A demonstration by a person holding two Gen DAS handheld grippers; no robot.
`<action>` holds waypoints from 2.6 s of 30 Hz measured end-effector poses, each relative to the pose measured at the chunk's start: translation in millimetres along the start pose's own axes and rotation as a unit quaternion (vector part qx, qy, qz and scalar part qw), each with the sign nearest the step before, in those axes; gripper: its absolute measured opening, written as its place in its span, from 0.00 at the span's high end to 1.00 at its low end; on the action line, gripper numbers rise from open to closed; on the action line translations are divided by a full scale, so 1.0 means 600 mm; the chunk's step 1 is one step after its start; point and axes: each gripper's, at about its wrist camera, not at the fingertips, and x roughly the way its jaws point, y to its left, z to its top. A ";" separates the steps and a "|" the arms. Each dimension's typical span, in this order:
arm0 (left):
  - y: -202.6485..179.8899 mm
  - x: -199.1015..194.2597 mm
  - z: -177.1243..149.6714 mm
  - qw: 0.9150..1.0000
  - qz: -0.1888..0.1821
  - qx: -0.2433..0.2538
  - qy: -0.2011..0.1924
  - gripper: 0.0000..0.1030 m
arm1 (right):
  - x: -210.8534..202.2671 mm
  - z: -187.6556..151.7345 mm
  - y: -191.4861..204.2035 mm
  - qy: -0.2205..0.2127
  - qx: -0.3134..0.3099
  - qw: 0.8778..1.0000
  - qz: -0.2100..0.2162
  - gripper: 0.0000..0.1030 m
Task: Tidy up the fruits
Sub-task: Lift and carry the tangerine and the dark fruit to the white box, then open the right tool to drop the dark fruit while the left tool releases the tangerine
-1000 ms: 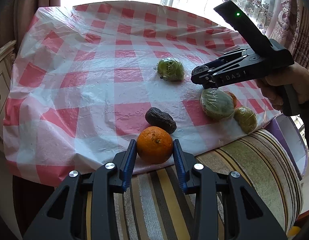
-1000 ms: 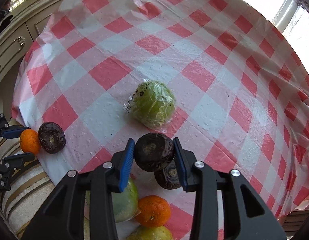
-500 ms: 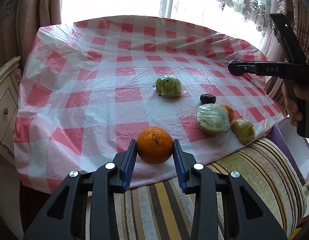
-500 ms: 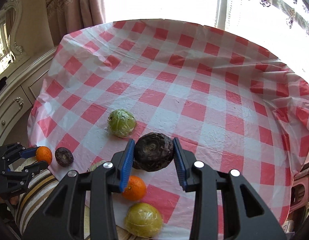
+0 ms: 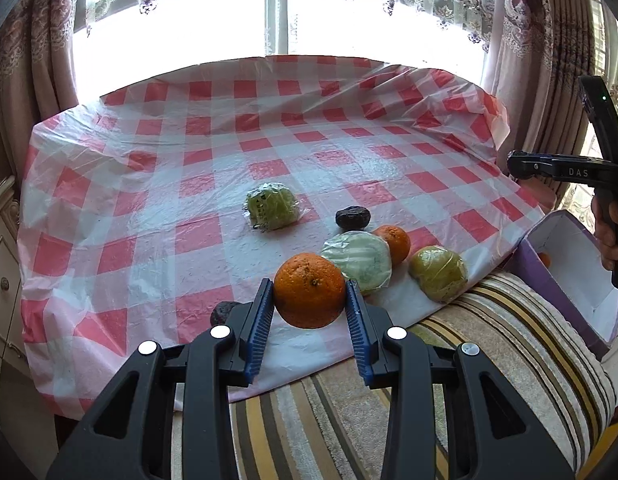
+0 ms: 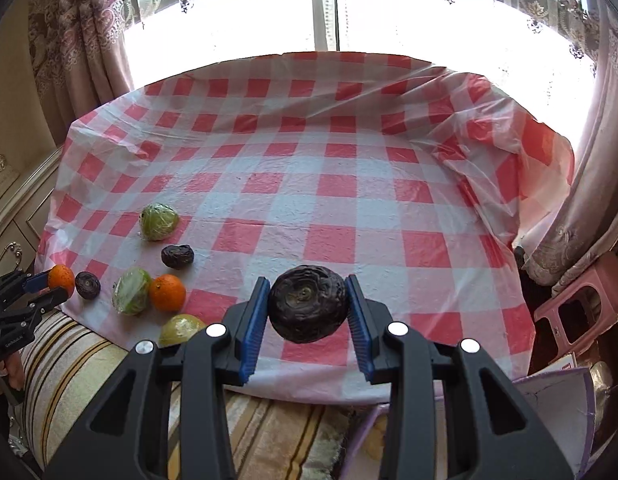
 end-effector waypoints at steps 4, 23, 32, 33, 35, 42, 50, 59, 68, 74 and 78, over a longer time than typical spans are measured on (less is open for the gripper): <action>-0.048 0.007 0.014 0.999 -0.019 0.029 -0.001 0.66 | -0.028 -0.030 -0.057 -0.005 0.026 0.999 -0.025 0.63; -0.289 0.069 0.071 0.978 -0.140 0.152 0.010 0.66 | -0.052 -0.196 -0.240 0.041 0.137 0.984 -0.102 0.63; -0.399 0.101 0.078 0.959 -0.200 0.197 0.024 0.66 | 0.003 -0.228 -0.254 0.091 0.140 0.981 -0.094 0.63; -0.409 0.106 0.078 0.957 -0.210 0.200 0.029 0.66 | 0.009 -0.227 -0.255 0.095 0.139 0.981 -0.093 0.63; -0.429 0.118 0.077 0.952 -0.223 0.204 0.039 0.66 | 0.022 -0.226 -0.256 0.102 0.136 0.981 -0.094 0.63; -0.494 0.166 0.070 0.938 -0.235 0.244 0.072 0.66 | 0.076 -0.237 -0.261 0.142 0.134 0.977 -0.086 0.63; -0.556 0.220 0.055 0.921 -0.216 0.304 0.108 0.66 | 0.120 -0.251 -0.270 0.177 0.126 0.971 -0.099 0.63; -0.596 0.259 0.053 0.911 -0.195 0.349 0.101 0.66 | 0.121 -0.259 -0.281 0.178 0.137 0.967 -0.117 0.62; -0.613 0.287 0.048 0.905 -0.180 0.372 0.105 0.66 | 0.120 -0.258 -0.295 0.179 0.140 0.967 -0.116 0.61; -0.619 0.293 0.043 0.902 -0.174 0.381 0.104 0.65 | 0.110 -0.257 -0.298 0.174 0.142 0.965 -0.137 0.50; -0.617 0.293 0.046 0.904 -0.172 0.379 0.098 0.61 | 0.099 -0.255 -0.312 0.167 0.147 0.963 -0.154 0.41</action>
